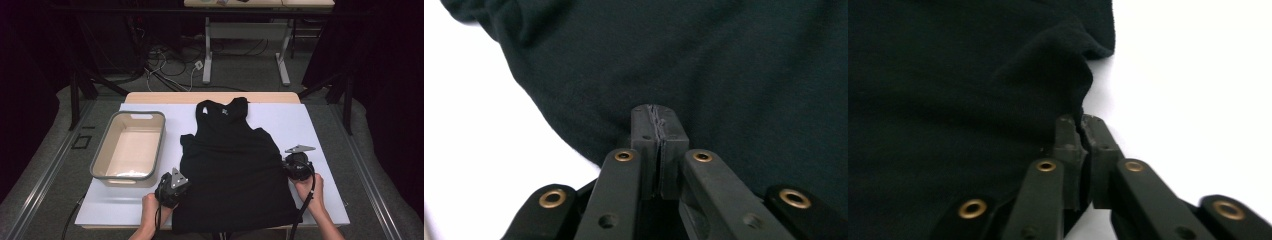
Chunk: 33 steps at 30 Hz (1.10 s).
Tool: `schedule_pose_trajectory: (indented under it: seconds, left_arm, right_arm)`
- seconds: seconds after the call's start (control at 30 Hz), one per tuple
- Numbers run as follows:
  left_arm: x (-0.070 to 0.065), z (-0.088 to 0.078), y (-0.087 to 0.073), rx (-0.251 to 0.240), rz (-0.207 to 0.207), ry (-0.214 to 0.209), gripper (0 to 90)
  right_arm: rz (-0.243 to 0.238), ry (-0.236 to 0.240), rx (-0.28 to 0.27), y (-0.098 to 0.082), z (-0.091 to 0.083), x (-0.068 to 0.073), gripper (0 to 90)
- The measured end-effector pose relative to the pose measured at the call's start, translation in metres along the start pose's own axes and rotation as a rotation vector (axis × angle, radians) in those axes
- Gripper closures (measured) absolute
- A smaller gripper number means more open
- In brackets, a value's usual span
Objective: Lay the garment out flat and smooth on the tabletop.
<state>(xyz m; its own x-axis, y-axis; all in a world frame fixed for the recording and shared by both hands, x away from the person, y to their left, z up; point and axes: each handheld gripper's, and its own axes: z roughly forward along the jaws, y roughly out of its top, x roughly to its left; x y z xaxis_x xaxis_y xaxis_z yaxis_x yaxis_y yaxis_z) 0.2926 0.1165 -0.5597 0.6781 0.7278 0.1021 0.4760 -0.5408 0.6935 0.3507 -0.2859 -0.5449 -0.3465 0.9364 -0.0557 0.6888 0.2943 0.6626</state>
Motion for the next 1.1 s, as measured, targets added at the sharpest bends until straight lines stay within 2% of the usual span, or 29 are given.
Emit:
schedule_pose_trajectory:
  seconds: [0.1, 0.13, 0.2, 0.27, 0.33, 0.4, 0.47, 0.5, 0.57, 0.6, 0.67, 0.73, 0.8, 0.9, 1.03, 1.1]
  left_arm:
    - [0.006, 0.004, 0.003, 0.001, -0.003, 0.049, 90.0]
    - [0.007, 0.006, 0.003, 0.001, -0.015, 0.052, 90.0]
    - [0.009, 0.007, 0.004, -0.003, -0.014, 0.068, 89.5]
    - [0.009, 0.005, 0.003, 0.002, -0.027, 0.065, 87.7]
    - [0.009, 0.001, 0.002, 0.011, -0.032, 0.065, 77.4]
    - [0.008, -0.006, -0.001, 0.021, -0.057, 0.049, 61.5]
    - [0.007, -0.012, -0.008, 0.025, -0.078, 0.016, 55.4]
    - [0.007, -0.013, -0.009, 0.030, -0.081, 0.004, 54.2]
    - [0.006, -0.015, -0.013, 0.021, -0.089, -0.023, 57.5]
    - [0.006, -0.016, -0.014, 0.014, -0.082, -0.047, 64.9]
    - [0.003, -0.016, -0.015, 0.010, -0.067, -0.063, 78.3]
    - [0.003, -0.016, -0.014, 0.014, -0.046, -0.058, 88.0]
    - [0.005, -0.017, -0.014, 0.019, -0.045, -0.069, 89.8]
    - [0.010, -0.019, -0.016, 0.027, -0.045, -0.053, 90.0]
    - [0.015, -0.021, -0.018, 0.027, -0.070, -0.048, 90.0]
    - [0.014, -0.021, -0.018, 0.034, -0.061, -0.042, 89.2]
  right_arm:
    - [0.006, 0.029, -0.018, 0.000, -0.014, -0.002, 65.1]
    - [0.014, 0.046, -0.019, -0.001, -0.019, -0.003, 61.7]
    - [0.016, 0.079, 0.008, -0.004, -0.027, -0.003, 55.9]
    - [0.017, 0.099, 0.038, -0.009, -0.032, -0.001, 52.5]
    - [0.013, 0.128, 0.063, -0.017, -0.034, 0.002, 53.7]
    - [-0.004, 0.143, 0.105, -0.026, -0.035, 0.008, 55.5]
    - [-0.015, 0.154, 0.127, -0.033, -0.034, 0.013, 57.4]
    - [-0.015, 0.140, 0.119, -0.035, -0.036, 0.015, 60.9]
    - [-0.011, 0.149, 0.116, -0.036, -0.037, 0.017, 69.2]
    - [-0.010, 0.150, 0.111, -0.037, -0.037, 0.018, 75.2]
    - [-0.005, 0.165, 0.109, -0.036, -0.036, 0.021, 85.1]
    - [-0.014, 0.158, 0.103, -0.037, -0.036, 0.023, 86.6]
    - [-0.012, 0.159, 0.103, -0.038, -0.038, 0.025, 87.0]
    - [-0.003, 0.146, 0.094, -0.041, -0.041, 0.025, 87.1]
    - [0.010, 0.141, 0.080, -0.041, -0.044, 0.025, 86.4]
    - [0.007, 0.138, 0.083, -0.041, -0.043, 0.026, 80.9]
